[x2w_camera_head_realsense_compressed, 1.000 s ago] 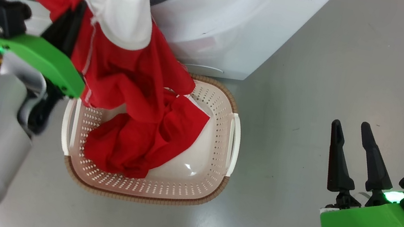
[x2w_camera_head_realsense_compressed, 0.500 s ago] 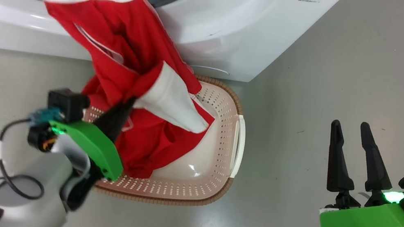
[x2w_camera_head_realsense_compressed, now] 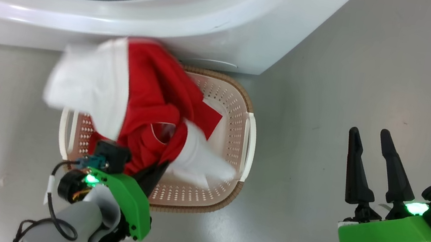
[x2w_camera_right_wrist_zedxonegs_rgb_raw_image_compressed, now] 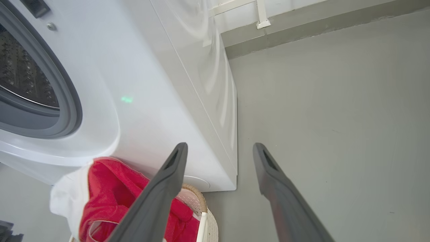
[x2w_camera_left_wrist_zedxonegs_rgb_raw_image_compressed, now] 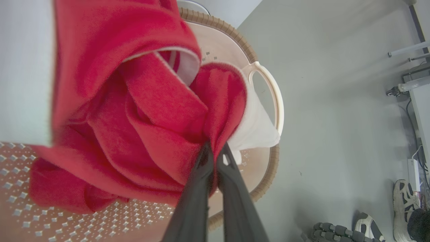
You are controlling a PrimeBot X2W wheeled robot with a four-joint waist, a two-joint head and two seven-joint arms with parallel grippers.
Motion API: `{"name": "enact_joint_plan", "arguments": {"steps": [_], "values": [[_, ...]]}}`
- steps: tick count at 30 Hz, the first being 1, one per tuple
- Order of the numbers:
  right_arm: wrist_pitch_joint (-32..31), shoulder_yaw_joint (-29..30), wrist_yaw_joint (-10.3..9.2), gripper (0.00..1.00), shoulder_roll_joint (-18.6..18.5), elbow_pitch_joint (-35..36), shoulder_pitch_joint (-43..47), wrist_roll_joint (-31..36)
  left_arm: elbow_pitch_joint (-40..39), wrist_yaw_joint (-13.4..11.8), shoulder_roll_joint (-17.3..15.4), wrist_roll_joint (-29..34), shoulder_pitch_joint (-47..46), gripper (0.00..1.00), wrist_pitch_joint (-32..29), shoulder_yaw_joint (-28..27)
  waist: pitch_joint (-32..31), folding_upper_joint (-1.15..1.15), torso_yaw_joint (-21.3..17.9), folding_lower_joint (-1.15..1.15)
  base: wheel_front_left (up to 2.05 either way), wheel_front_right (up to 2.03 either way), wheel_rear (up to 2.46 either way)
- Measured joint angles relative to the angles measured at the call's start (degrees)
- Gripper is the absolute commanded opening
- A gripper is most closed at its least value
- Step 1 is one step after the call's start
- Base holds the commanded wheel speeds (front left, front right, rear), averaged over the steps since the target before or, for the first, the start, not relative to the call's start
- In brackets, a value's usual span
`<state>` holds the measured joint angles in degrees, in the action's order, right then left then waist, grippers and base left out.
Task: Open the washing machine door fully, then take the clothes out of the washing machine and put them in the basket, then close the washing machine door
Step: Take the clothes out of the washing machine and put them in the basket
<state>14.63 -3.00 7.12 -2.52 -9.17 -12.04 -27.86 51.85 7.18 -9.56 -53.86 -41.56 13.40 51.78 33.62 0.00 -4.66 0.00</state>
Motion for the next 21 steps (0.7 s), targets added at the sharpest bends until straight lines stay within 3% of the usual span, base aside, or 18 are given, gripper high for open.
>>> {"name": "enact_joint_plan", "arguments": {"steps": [8, 17, 18, 21], "values": [[0.0, 0.0, 0.0, 1.0, 0.0, 0.8, -1.5, -0.38, 3.53, 0.0, -0.31, -3.91, -2.08, 0.0, 0.12, 3.83, 2.78, 0.0, -0.71, 0.0, 0.0, 0.0, 0.0], [0.0, 0.04, 0.0, 1.0, -0.01, 1.24, -2.72, -0.37, 6.15, 0.0, -1.54, -5.08, -8.77, 0.0, 0.89, 1.44, 6.07, 0.0, -0.83, 0.0, 0.0, 0.0, 0.0], [0.0, 0.05, 0.0, 1.0, -0.01, 1.24, -2.84, -0.37, 6.15, 0.0, -1.62, -4.85, -8.99, 0.03, 0.89, 0.93, 6.31, 0.0, -0.8, 0.0, 0.0, 0.0, 0.0], [0.0, 0.1, 0.0, 1.0, -0.01, 1.24, -2.94, -0.37, 6.19, 0.0, -1.62, -4.05, -9.02, 0.42, 0.89, -0.44, 6.66, 0.0, -0.59, 0.0, 0.0, 0.0, 0.0]]}}
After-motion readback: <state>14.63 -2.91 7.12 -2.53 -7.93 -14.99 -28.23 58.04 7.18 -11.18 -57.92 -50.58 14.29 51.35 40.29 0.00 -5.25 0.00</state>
